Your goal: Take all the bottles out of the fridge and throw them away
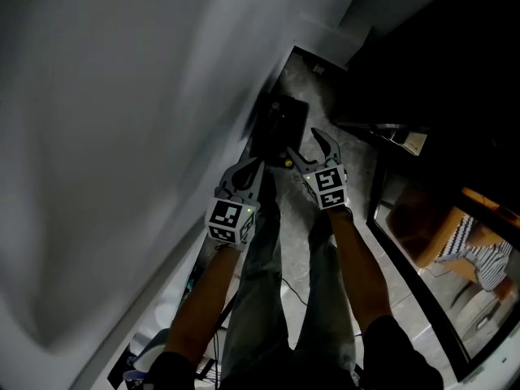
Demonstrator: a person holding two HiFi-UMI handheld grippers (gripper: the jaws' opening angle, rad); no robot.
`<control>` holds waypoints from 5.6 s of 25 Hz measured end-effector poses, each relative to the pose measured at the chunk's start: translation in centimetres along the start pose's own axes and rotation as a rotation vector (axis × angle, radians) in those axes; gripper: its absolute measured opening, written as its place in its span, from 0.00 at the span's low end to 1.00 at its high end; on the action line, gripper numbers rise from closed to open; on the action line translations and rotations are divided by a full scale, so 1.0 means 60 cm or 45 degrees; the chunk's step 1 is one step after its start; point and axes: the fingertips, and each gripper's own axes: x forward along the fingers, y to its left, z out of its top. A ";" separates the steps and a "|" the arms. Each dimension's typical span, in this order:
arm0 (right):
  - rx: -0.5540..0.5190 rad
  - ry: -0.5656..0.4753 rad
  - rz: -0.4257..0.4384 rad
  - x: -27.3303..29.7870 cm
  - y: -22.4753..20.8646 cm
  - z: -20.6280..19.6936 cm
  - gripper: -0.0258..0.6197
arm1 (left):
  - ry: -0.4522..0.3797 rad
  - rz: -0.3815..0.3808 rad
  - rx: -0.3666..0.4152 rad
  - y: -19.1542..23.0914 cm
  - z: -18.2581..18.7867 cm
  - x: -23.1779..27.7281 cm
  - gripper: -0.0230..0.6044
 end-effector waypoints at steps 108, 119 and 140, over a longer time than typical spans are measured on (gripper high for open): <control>0.281 -0.252 -0.457 -0.808 -0.262 0.229 0.05 | -0.041 -0.359 0.283 -0.614 0.332 0.080 0.05; 0.262 -0.216 -0.397 -0.707 -0.301 0.171 0.05 | -0.005 -0.250 0.269 -0.551 0.239 0.208 0.21; 0.270 -0.134 -0.332 -0.610 -0.342 0.060 0.05 | 0.118 -0.065 0.245 -0.495 0.109 0.368 0.46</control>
